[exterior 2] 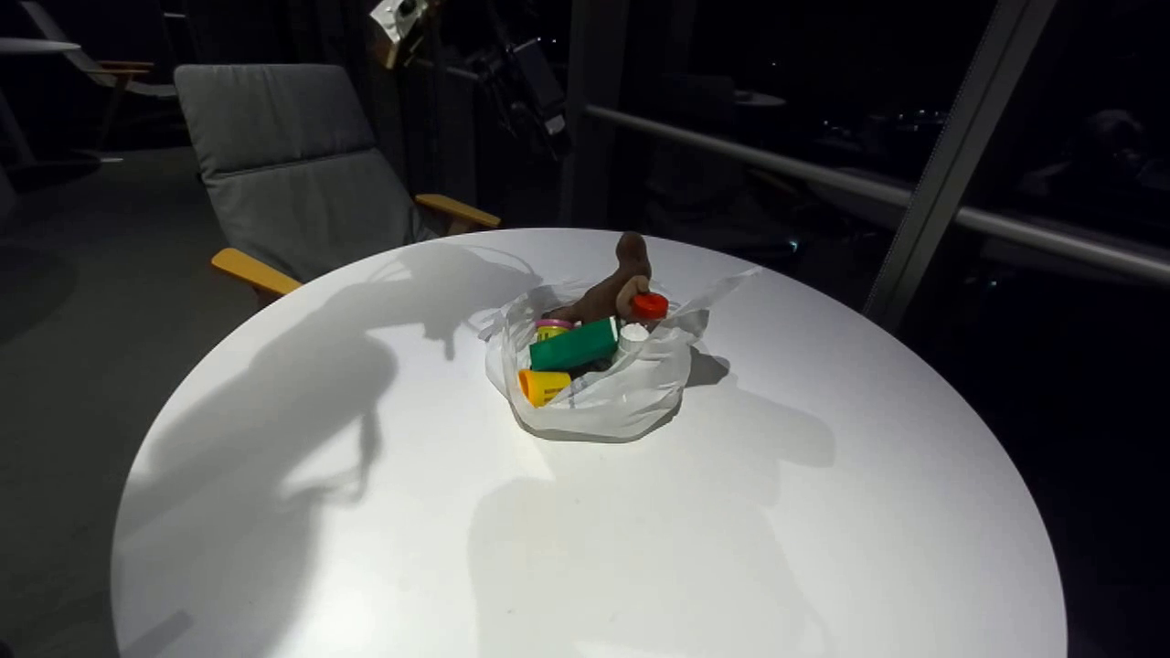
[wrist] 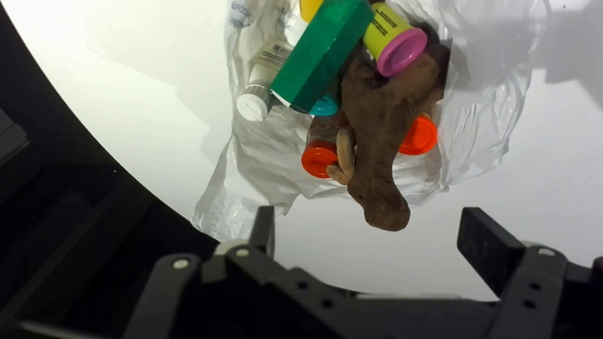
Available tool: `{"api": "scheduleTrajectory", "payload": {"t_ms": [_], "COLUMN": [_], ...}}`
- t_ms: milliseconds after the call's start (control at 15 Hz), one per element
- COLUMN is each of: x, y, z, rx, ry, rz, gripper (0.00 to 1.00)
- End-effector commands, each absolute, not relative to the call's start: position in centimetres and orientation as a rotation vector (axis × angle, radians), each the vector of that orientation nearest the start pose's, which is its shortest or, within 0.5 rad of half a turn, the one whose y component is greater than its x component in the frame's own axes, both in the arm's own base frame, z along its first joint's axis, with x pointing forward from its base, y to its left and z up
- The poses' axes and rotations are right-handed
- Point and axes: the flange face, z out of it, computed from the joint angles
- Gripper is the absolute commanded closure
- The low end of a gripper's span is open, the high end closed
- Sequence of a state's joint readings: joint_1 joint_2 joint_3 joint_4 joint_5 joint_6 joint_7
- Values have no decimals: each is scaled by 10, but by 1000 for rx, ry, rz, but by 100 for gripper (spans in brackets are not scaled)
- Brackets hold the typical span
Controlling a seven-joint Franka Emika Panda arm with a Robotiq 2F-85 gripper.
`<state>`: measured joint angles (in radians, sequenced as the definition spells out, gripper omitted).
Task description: Put the containers, reindeer toy and green block inside the white plastic bag
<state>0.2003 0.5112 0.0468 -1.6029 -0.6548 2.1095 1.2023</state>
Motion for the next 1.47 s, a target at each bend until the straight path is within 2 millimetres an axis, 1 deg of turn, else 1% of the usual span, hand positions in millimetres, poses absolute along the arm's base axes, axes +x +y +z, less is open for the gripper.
{"api": "scheduleTrajectory", "payload": {"t_ms": [0,133,267,333,467,600,800,867,1000,1067,1200,1333,1400], "x": [645,627,606,592,568,545,517,511,506,507,512,518,532], "y": [121,111,100,94,83,74,67,67,72,77,89,102,77], "z": [365,365,354,348,335,327,322,319,313,308,295,279,280], "rx": [-3338,-3347,-3346,-3340,-3334,-3313,-3262,-3240,-3231,-3230,-3222,-3241,-3264], "ry": [781,644,516,457,348,242,71,13,-101,-214,-385,-506,-557], "rz": [-479,-374,-252,-184,-3,174,428,511,591,609,635,653,642], "gripper": [0,0,0,0,0,0,0,0,0,0,0,0,0]}}
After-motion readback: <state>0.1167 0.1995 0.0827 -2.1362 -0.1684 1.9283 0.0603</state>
